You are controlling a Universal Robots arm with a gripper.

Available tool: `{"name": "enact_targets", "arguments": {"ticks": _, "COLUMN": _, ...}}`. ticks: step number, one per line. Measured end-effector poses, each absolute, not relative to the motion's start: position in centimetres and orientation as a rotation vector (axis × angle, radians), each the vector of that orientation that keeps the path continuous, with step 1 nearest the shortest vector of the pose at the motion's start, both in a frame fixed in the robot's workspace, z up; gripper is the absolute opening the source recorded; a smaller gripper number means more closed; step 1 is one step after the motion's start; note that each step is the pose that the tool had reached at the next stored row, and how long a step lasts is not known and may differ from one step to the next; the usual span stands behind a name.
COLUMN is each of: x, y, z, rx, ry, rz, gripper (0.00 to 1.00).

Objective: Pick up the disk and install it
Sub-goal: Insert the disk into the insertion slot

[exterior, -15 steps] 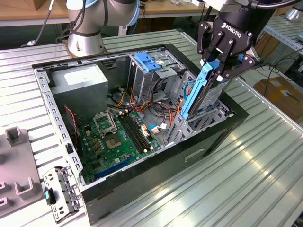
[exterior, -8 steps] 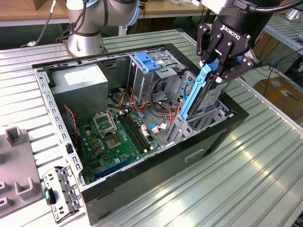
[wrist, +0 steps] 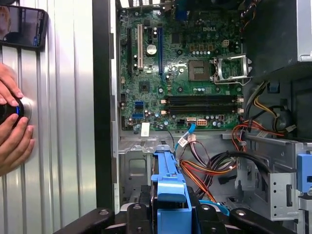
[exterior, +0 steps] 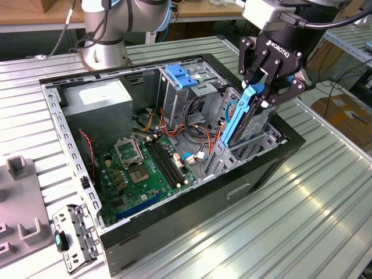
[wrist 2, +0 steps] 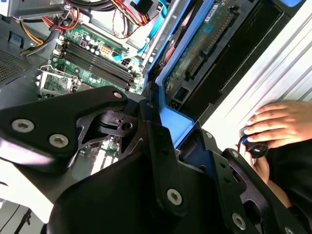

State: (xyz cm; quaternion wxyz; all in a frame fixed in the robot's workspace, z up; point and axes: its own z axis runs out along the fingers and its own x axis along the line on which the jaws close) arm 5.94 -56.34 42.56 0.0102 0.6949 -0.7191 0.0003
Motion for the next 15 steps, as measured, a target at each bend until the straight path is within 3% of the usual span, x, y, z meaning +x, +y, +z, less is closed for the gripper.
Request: {"name": "enact_targets", "arguments": {"ticks": 15, "x": 5.9, "y": -56.3, "z": 40.6, "rx": 2.172, "ry": -2.248, "rz": -0.006, "gripper": 0.37}}
